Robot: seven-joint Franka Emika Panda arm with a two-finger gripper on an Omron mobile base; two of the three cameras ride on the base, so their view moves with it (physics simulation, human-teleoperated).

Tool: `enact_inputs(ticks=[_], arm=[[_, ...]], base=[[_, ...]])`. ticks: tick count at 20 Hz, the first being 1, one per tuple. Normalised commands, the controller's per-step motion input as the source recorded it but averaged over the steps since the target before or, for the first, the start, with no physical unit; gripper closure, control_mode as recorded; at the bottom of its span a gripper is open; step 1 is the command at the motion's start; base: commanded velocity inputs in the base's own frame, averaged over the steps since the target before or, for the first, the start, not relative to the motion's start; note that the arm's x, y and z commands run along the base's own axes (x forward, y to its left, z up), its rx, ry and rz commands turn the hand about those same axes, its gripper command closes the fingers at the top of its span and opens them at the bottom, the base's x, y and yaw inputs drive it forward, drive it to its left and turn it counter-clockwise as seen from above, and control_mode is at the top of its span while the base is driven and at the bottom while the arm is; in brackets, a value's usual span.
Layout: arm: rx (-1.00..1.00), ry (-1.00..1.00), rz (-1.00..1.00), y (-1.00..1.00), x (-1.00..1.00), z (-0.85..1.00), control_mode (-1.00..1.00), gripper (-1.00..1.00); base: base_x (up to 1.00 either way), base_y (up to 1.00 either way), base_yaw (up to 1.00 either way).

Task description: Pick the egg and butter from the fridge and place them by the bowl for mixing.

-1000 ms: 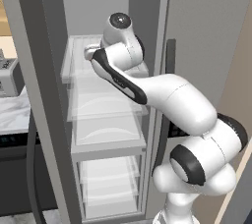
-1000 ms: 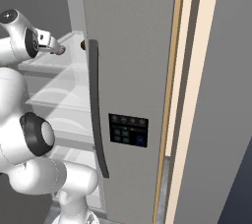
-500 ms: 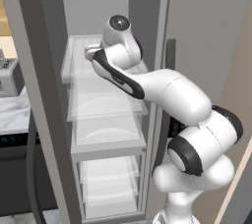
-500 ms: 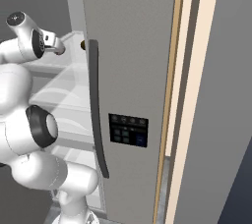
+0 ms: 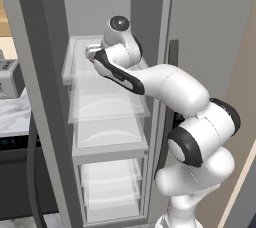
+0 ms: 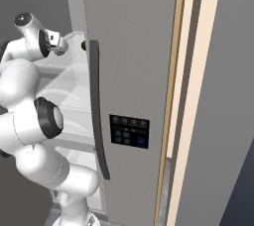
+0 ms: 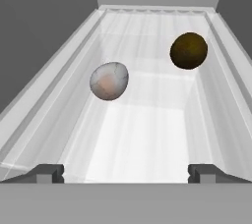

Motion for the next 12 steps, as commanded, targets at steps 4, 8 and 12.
enact_inputs(ticks=[4,8,12], arm=[[0.0,0.0,0.0,0.02,0.27,0.0,-1.0,-1.0],[0.0,0.0,0.0,0.09,0.21,-0.02,-1.0,-1.0],[0.0,0.0,0.0,0.18,0.15,-0.13,-1.0,-1.0]], base=[[0.0,0.0,0.0],[0.0,0.0,0.0],[0.0,0.0,0.0]])
